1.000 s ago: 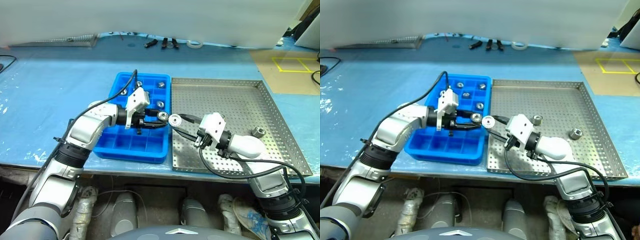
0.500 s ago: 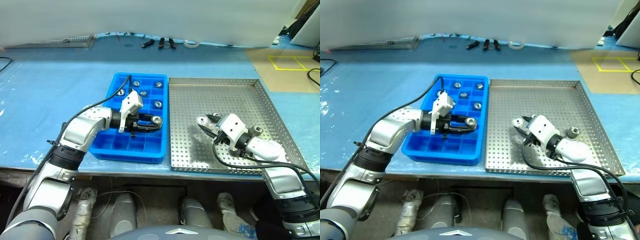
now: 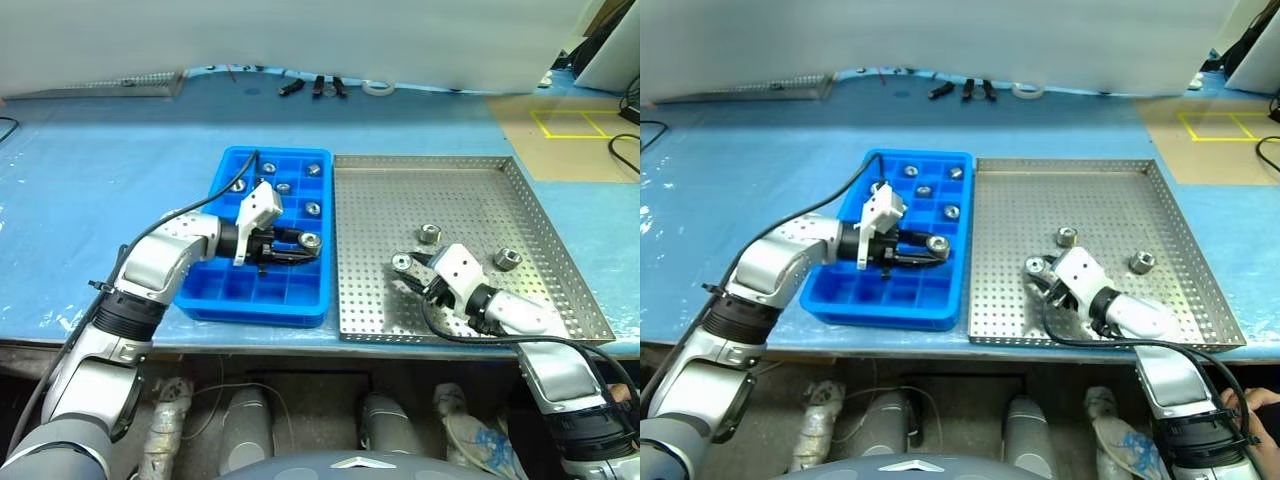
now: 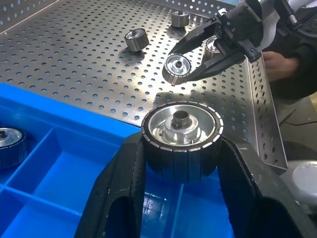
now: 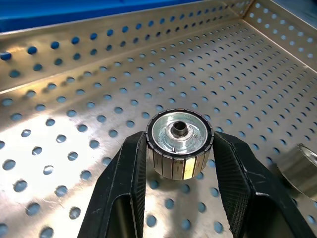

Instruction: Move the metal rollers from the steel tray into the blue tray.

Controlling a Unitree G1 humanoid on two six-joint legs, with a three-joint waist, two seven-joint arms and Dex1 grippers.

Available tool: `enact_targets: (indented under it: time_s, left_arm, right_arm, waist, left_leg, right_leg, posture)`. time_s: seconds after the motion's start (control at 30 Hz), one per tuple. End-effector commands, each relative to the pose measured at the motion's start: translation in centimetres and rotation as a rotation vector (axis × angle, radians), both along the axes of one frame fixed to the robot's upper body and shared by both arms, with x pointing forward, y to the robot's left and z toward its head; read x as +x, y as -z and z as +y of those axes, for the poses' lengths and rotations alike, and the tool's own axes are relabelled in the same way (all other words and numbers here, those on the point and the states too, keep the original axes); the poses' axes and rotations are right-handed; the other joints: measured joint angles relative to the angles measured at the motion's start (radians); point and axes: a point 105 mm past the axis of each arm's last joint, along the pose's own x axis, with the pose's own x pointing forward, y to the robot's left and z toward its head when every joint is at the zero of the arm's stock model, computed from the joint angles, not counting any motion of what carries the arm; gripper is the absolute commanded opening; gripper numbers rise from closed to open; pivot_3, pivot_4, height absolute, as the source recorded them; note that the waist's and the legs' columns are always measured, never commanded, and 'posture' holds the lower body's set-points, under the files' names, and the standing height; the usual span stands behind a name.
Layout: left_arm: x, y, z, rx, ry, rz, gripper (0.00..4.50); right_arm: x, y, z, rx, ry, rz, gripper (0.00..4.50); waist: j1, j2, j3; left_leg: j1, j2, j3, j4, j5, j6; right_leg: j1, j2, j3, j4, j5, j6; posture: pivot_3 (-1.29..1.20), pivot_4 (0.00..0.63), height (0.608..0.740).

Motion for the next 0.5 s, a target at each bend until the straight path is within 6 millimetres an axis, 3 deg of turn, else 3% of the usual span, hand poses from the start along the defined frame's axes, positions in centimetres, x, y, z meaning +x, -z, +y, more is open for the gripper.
enact_targets:
  time_s: [0.03,0.13,0.17,0.3,0.5]
  left_arm:
    - [0.0,-1.2,0.2,-0.025,0.003,-0.045,1.76]
    - [-0.1,-1.2,0.1,-0.026,0.004,-0.044,1.76]
    - [-0.1,-1.2,0.1,-0.027,0.004,-0.044,1.76]
    - [-0.6,-1.3,0.1,-0.036,0.015,-0.036,1.76]
    - [-1.1,-1.8,1.1,-0.040,-0.005,-0.040,1.76]
  right_arm:
    - [0.2,-1.3,0.9,0.015,-0.029,-0.048,1.60]
    - [0.5,-1.4,0.6,0.028,-0.003,-0.047,1.60]
    - [0.7,-1.5,0.4,0.037,0.010,-0.047,2.35]
    - [1.1,-2.0,0.2,0.017,0.034,-0.065,3.55]
    - [1.3,-3.8,0.8,0.058,0.016,-0.114,3.55]
  waist:
    - [0.000,0.000,0.000]
    - [0.003,0.000,0.000]
    - [0.003,0.000,0.000]
    - [0.002,0.000,0.000]
    - [0.001,0.000,0.000]
  left_leg:
    - [0.000,0.000,0.000,0.000,0.000,0.000]
    - [-0.001,-0.001,0.000,0.000,0.000,0.000]
    - [0.000,0.000,0.000,0.000,0.000,0.000]
    - [0.000,0.000,0.000,0.000,0.000,0.000]
    - [0.000,0.000,0.000,-0.001,0.000,0.000]
  right_leg:
    - [0.000,0.000,0.000,0.000,0.000,0.000]
    - [0.000,0.000,0.000,0.000,0.000,0.000]
    - [0.000,0.000,0.000,0.000,0.000,0.000]
    - [0.000,0.000,0.000,0.000,0.000,0.000]
    - [0.000,0.000,0.000,0.000,0.000,0.000]
  posture:
    - [-0.17,0.150,0.740]
    - [-0.17,0.150,0.740]
    - [-0.17,0.150,0.740]
    - [-0.17,0.150,0.740]
    - [-0.16,0.150,0.740]
